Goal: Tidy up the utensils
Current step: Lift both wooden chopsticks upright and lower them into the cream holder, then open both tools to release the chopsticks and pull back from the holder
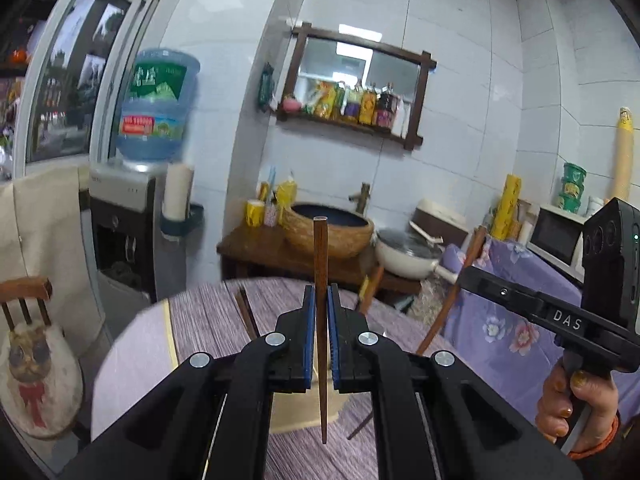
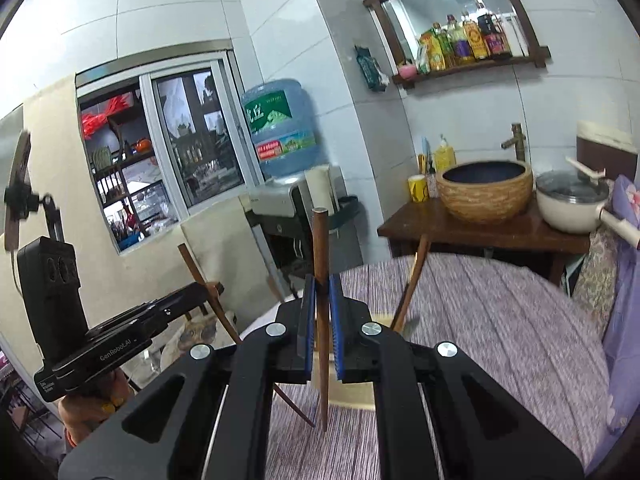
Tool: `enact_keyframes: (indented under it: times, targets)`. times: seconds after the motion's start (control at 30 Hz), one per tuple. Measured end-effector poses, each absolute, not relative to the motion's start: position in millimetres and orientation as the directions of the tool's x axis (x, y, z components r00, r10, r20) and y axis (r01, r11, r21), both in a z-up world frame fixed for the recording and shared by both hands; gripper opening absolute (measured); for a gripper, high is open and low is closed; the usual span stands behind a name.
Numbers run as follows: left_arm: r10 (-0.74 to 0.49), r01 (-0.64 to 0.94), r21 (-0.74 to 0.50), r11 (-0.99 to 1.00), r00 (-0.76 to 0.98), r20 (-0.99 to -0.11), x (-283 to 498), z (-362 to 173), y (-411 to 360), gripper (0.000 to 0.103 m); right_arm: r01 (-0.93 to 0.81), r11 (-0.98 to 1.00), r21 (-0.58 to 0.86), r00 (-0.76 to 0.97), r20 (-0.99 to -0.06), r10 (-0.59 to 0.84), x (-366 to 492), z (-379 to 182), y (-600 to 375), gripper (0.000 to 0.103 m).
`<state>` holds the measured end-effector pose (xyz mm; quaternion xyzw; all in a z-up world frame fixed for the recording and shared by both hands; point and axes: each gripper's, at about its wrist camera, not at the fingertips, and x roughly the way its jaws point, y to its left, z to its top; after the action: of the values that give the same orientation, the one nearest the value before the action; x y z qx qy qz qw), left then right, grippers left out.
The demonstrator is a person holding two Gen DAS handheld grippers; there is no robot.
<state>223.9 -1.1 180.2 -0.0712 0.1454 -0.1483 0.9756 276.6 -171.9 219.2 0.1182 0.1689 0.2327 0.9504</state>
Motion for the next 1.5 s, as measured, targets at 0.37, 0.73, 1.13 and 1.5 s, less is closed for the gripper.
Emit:
enact_keyframes:
  times: [0.37,0.73,1.13,1.5]
  targets:
    - [-0.231,0.198,-0.154,0.968,0.943,-0.239,277.6,204.3,-9.4,0.007,-0.316,0.92,0.232,0.902,-0.227,0.367,327.8,236.1,-159.3,0.008]
    - [-0.197,0.159,-0.129,0.979,0.908,-0.369,300.4,117.9,-27.2,0.007,-0.28,0.937,0.209,0.879,-0.336,0.338,346.3,154.6,-143.1,0.008]
    - [-0.202,0.161,-0.131,0.978,0.885,-0.419,300.1,93.0,-27.0,0.002,-0.272,0.937,0.22,0.882,-0.333,0.334,348.5,131.4,-145.9,0.012]
    - [-0.203,0.152,-0.162,0.975,0.909,-0.364,253.5,87.9,-11.8,0.062,-0.239,0.965,0.112,0.924,-0.28,0.261,294.7,130.0,-152.5,0.075]
